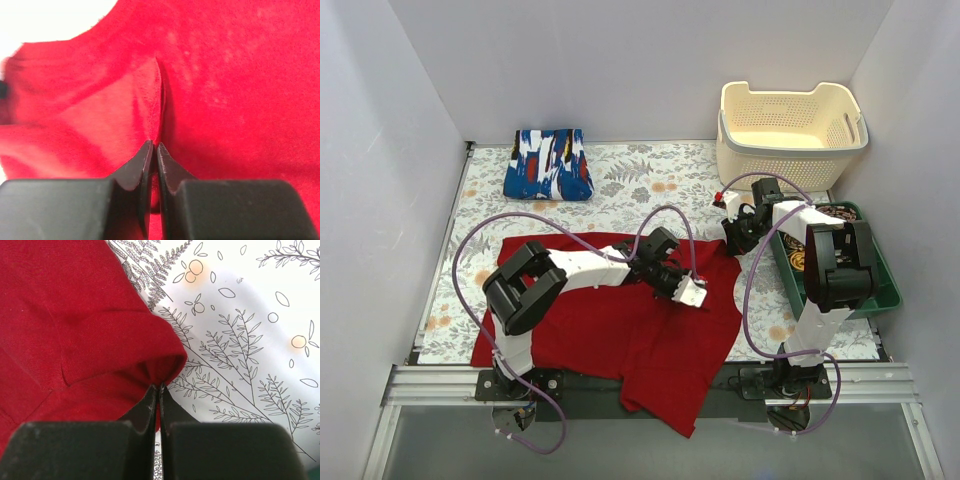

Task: Fold and stack the mixed laundry pile
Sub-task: Fold the T-shirt at the center of the board.

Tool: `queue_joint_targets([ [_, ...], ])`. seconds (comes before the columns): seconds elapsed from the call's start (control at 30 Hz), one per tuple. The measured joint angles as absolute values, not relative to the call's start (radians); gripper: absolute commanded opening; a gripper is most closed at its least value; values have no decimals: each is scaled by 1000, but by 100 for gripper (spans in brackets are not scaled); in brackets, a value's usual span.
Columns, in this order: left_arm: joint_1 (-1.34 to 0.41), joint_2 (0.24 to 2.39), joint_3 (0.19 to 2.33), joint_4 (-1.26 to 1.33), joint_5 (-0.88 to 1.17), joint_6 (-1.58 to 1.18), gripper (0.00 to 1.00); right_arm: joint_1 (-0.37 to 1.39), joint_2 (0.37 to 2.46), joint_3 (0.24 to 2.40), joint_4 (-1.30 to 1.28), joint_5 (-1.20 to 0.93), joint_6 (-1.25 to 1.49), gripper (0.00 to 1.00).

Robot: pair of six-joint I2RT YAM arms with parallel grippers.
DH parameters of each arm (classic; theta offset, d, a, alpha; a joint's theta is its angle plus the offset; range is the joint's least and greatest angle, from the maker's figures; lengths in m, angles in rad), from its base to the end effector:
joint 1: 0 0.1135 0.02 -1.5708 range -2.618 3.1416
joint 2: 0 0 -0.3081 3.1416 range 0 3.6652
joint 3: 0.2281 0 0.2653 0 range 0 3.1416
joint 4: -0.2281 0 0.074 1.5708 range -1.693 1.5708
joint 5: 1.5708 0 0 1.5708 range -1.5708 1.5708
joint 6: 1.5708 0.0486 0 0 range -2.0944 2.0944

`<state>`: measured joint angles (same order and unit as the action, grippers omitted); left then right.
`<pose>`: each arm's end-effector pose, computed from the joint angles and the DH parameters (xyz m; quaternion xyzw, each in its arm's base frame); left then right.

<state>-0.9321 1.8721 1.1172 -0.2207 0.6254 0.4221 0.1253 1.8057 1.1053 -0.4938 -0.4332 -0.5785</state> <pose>0.2182 -0.3416 0.1804 0.6403 0.6525 -0.3550 0.1958 0.3659 0.0667 0.1826 -0.3684 0.8867 0.1646 0.2256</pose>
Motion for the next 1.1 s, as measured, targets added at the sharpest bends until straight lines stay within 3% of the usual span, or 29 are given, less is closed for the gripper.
queue_joint_targets([
  [0.07, -931, 1845, 1111, -211, 625, 421, 0, 125, 1806, 1105, -493, -433, -579, 1],
  [0.63, -932, 1676, 993, -296, 693, 477, 0, 113, 1822, 1126, -493, -433, -556, 1],
  [1.1, -962, 1679, 982, -260, 703, 411, 0, 80, 1822, 1126, -493, -432, -548, 1],
])
